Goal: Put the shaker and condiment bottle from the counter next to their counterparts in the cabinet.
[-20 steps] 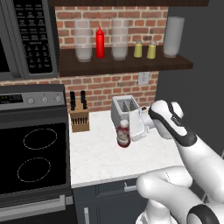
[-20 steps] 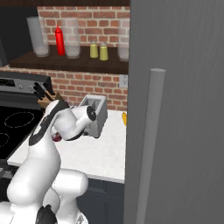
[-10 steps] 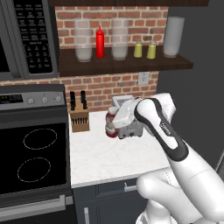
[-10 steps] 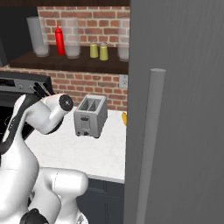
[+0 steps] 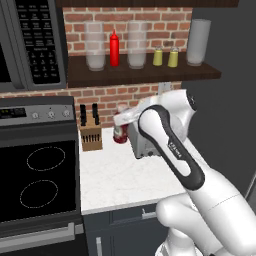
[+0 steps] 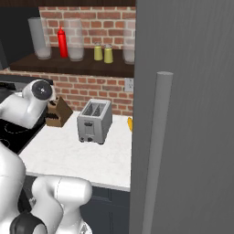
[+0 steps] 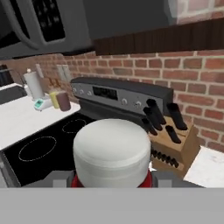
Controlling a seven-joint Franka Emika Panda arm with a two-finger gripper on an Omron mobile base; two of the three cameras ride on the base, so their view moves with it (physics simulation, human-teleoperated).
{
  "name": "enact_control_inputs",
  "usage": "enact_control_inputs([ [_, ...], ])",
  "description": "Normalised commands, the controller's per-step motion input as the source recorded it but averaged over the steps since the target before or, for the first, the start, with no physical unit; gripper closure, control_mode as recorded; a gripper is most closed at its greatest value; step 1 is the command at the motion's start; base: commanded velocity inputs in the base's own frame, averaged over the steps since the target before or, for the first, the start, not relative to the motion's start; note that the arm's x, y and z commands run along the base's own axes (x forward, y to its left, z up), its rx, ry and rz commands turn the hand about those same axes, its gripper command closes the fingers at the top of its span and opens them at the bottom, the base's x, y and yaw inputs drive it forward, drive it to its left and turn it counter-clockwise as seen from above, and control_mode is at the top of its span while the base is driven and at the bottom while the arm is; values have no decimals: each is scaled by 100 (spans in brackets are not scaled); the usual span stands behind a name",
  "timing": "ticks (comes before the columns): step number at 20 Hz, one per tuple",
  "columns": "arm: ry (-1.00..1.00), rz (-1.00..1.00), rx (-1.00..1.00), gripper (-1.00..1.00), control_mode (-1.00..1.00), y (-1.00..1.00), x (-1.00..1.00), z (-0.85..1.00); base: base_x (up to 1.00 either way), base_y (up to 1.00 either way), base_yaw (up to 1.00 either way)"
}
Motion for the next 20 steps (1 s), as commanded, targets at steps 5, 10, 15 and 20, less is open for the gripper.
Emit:
enact_control_inputs([
  [5, 16, -17, 0, 100, -100, 1, 0, 77, 0, 0, 0],
  [10, 17, -16, 1, 100, -100, 0, 0, 82, 0, 0, 0],
  [15, 13, -14, 0, 100, -100, 0, 0, 81, 0, 0, 0],
  [20, 5, -11, 0, 100, -100, 0, 2, 71, 0, 0, 0],
])
